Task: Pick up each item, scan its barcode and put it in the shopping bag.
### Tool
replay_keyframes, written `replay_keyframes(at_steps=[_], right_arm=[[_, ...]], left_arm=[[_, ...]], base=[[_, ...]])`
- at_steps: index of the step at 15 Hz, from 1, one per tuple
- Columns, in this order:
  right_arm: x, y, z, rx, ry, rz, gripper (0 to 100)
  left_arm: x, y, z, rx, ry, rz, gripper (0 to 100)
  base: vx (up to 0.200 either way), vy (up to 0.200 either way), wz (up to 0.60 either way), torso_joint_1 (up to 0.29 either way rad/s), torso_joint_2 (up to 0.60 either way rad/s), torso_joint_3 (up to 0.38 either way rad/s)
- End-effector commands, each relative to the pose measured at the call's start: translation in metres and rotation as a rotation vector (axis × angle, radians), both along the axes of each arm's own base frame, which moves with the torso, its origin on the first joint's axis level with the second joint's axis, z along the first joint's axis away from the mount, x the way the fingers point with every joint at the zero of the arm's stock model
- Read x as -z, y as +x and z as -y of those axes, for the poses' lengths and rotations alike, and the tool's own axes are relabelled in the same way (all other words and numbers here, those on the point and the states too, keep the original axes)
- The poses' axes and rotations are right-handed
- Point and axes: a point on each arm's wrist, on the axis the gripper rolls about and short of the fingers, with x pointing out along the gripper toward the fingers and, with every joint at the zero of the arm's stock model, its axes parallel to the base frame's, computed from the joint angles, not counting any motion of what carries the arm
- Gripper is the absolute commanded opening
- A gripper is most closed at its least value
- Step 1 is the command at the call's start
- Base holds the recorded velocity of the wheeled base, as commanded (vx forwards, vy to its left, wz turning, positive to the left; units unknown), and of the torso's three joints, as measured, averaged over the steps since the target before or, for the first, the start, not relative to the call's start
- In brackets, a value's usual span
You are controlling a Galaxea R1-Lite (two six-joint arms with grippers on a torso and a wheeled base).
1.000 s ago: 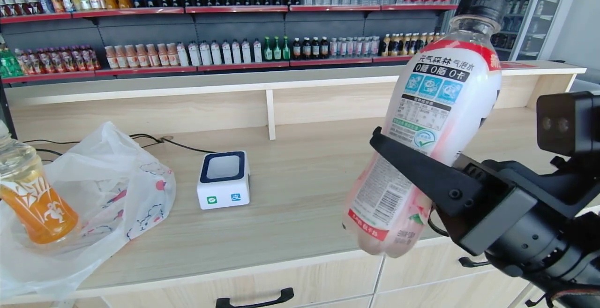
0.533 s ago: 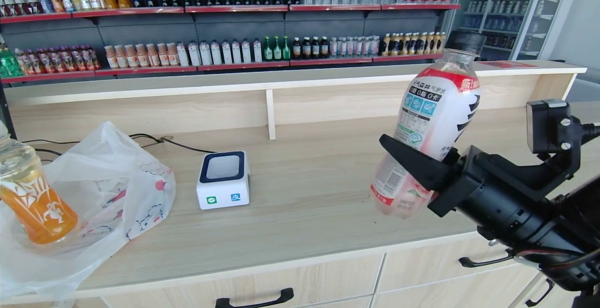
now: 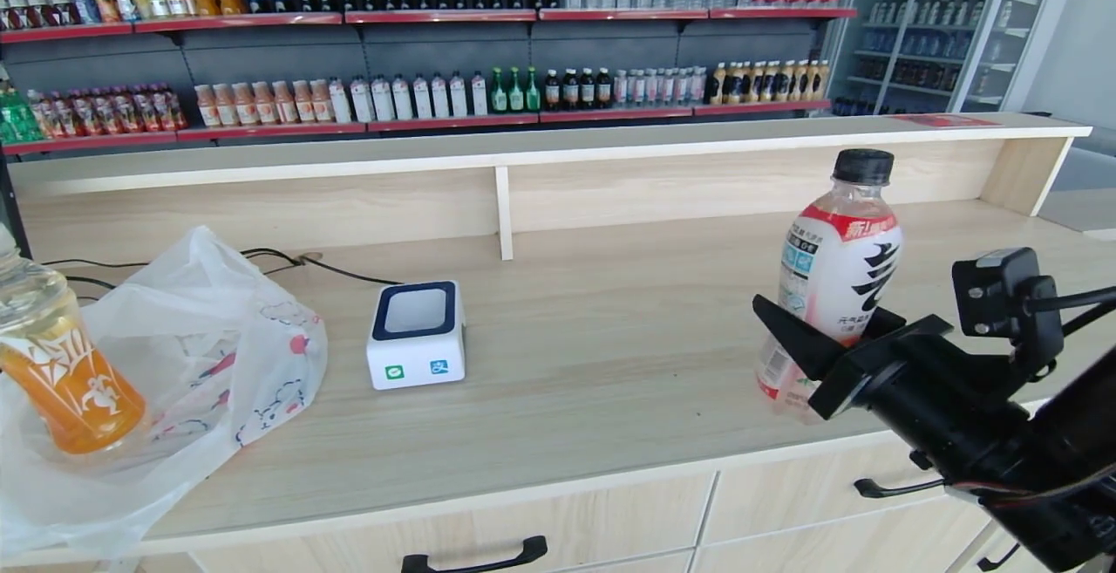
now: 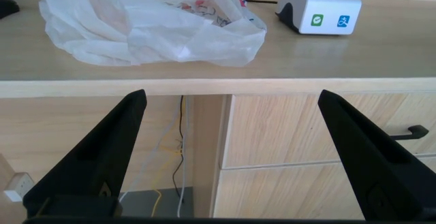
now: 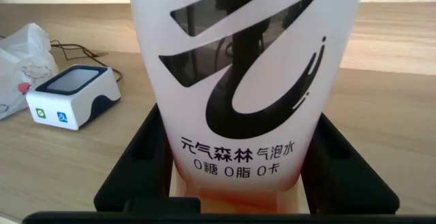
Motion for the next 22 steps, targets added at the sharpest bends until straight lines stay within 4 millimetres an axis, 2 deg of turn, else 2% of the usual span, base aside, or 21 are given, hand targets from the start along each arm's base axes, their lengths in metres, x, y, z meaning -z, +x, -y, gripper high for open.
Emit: replay_keyframes(at_steps=[1, 3, 4, 7, 10, 12, 13, 14, 18, 22], right_arm=[[-0.002, -0.004, 0.007, 0.023, 0.002, 0.009, 0], [-0.019, 0.008, 0.015, 0.080, 0.039, 0.078, 0], [-0.021, 0.010, 0.017, 0.087, 0.046, 0.087, 0], [-0.018, 0.012, 0.017, 0.081, 0.036, 0.076, 0], [-0.022, 0.001, 0.016, -0.001, 0.037, 0.097, 0], [-0.040, 0.019, 0.017, 0.025, 0.055, 0.178, 0], [-0.049, 0.037, 0.012, 0.042, 0.054, 0.224, 0], [-0.040, 0.038, 0.011, 0.041, 0.041, 0.187, 0], [-0.032, 0.044, 0.014, 0.060, 0.038, 0.156, 0], [-0.028, 0.045, 0.014, 0.059, 0.050, 0.129, 0]], left_arm=[[0.000, 0.000, 0.000, 0.000, -0.001, 0.001, 100], [0.000, 0.000, 0.000, 0.000, -0.001, 0.001, 100], [0.000, 0.000, 0.000, 0.000, -0.001, 0.001, 100], [0.000, 0.000, 0.000, 0.000, -0.001, 0.001, 100], [0.000, 0.000, 0.000, 0.000, -0.001, -0.001, 100], [0.000, 0.000, 0.000, 0.000, -0.001, -0.002, 100], [0.000, 0.000, 0.000, 0.000, 0.001, -0.002, 100], [0.000, 0.000, 0.000, 0.000, 0.001, -0.002, 100], [0.000, 0.000, 0.000, 0.000, -0.002, -0.002, 100], [0.000, 0.000, 0.000, 0.000, -0.001, -0.002, 100]], base=[[0.000, 0.000, 0.00, 0.000, 0.00, 0.000], [0.000, 0.000, 0.00, 0.000, 0.00, 0.000], [0.000, 0.000, 0.00, 0.000, 0.00, 0.000], [0.000, 0.000, 0.00, 0.000, 0.00, 0.000], [0.000, 0.000, 0.00, 0.000, 0.00, 0.000], [0.000, 0.000, 0.00, 0.000, 0.00, 0.000], [0.000, 0.000, 0.00, 0.000, 0.00, 0.000], [0.000, 0.000, 0.00, 0.000, 0.00, 0.000], [0.000, 0.000, 0.00, 0.000, 0.00, 0.000], [-0.150, 0.150, 0.00, 0.005, 0.00, 0.002]])
